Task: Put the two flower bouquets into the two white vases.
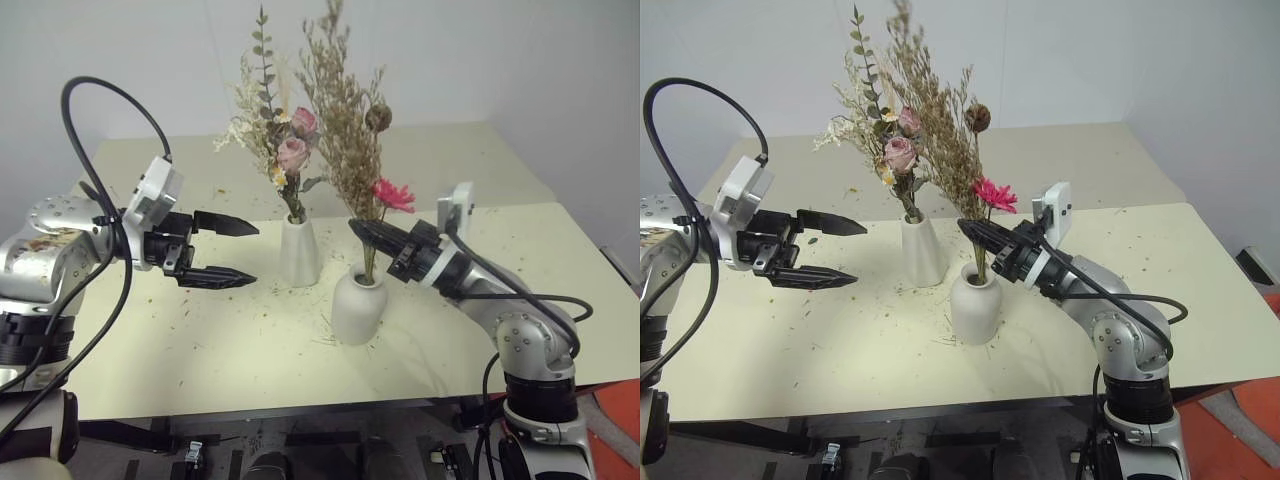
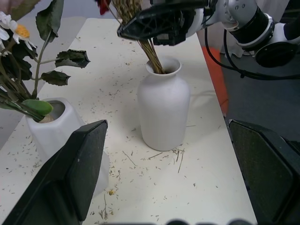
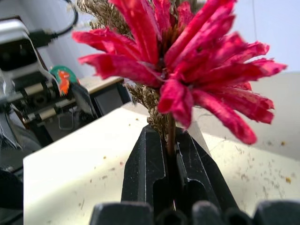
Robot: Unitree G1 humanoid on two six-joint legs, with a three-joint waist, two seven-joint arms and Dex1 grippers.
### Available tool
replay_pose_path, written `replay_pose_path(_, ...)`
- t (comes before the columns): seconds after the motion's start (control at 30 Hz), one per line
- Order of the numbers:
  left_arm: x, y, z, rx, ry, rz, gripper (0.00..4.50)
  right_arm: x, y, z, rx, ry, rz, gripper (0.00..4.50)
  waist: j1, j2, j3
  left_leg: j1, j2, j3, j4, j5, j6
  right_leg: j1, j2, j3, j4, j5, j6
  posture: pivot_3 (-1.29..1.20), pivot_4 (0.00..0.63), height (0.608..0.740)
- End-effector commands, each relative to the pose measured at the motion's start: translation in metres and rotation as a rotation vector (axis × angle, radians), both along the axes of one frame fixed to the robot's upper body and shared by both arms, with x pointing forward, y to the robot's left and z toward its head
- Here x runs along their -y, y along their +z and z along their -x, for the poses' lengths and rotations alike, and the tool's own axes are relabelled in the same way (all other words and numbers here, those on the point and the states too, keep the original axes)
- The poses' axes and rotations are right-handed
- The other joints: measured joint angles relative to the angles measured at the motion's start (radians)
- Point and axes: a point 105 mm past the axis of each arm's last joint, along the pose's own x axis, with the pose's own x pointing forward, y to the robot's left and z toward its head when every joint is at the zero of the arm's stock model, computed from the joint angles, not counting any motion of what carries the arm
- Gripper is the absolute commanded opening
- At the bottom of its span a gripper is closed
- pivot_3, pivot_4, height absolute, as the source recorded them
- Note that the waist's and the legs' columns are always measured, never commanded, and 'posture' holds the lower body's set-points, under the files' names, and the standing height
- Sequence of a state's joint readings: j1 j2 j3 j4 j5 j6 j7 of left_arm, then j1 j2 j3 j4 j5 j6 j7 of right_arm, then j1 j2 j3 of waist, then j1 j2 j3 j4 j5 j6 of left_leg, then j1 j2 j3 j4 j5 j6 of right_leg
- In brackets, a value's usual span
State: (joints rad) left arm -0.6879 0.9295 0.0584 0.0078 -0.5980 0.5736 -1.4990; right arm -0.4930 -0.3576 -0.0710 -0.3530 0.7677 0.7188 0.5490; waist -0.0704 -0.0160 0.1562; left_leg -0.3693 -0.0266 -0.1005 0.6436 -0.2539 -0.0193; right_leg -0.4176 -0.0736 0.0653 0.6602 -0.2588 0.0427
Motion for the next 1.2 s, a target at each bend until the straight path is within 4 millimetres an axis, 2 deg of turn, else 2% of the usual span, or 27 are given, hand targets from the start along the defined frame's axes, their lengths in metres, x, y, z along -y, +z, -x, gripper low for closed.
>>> replay_pose_path(0.03, -0.002, 0.011, 0.005, 0.043, -0.002, 0.012, 4.5, 0.0, 0.014, 0.008, 0.075, 0.009, -0.027, 0.88, 0.001, 0.0, 0.0, 0.0, 0.0, 0.0, 0.0, 0.0, 0.0, 0.0, 0.0, 0.0, 0.0, 0.0, 0.0, 0.0, 0.15, 0.74)
replay_pose_path(0.2, -0.001, 0.012, 0.004, 0.054, 0.006, 0.016, 4.5, 0.005, 0.014, 0.01, 0.081, 0.006, -0.024, 2.48, 0.001, 0.0, 0.0, 0.0, 0.0, 0.0, 0.0, 0.0, 0.0, 0.0, 0.0, 0.0, 0.0, 0.0, 0.0, 0.0, 0.15, 0.74)
replay_pose_path(0.43, -0.002, 0.012, 0.003, 0.06, 0.019, 0.021, 4.5, 0.029, 0.015, 0.02, 0.124, -0.002, 0.03, 4.46, 0.004, 0.0, 0.0, 0.0, 0.0, 0.0, 0.0, 0.0, 0.0, 0.001, 0.0, 0.0, -0.002, 0.0, 0.0, 0.0, 0.15, 0.74)
replay_pose_path(0.77, -0.001, 0.011, 0.003, 0.058, 0.019, 0.028, 4.5, 0.054, 0.001, 0.028, 0.108, 0.007, 0.14, 4.46, 0.004, 0.0, 0.0, 0.001, 0.0, 0.0, 0.0, 0.0, 0.0, 0.003, 0.0, -0.001, -0.004, 0.0, 0.0, 0.0, 0.15, 0.74)
replay_pose_path(0.9, -0.006, 0.007, 0.003, 0.044, 0.05, 0.034, 4.5, 0.082, -0.014, 0.025, 0.073, -0.051, 0.243, 4.46, 0.009, 0.0, 0.0, 0.001, 0.0, 0.0, 0.0, 0.0, 0.001, 0.006, 0.0, -0.002, -0.005, 0.0, 0.0, 0.0, 0.15, 0.74)
replay_pose_path(1.1, -0.024, -0.005, 0.005, 0.035, 0.153, 0.059, 4.5, 0.121, -0.013, 0.027, 0.059, -0.148, 0.326, 4.46, 0.01, 0.0, 0.0, 0.005, 0.002, 0.0, 0.001, -0.002, 0.003, 0.012, 0.001, -0.002, -0.012, 0.0, 0.0, 0.0, 0.15, 0.74)
replay_pose_path(1.2, -0.03, -0.009, 0.006, 0.036, 0.201, 0.079, 4.5, 0.134, -0.013, 0.029, 0.048, -0.179, 0.355, 4.46, 0.015, 0.0, 0.0, 0.007, 0.002, 0.0, 0.001, -0.002, 0.004, 0.014, 0.001, -0.002, -0.013, 0.0, 0.0, 0.0, 0.15, 0.74)
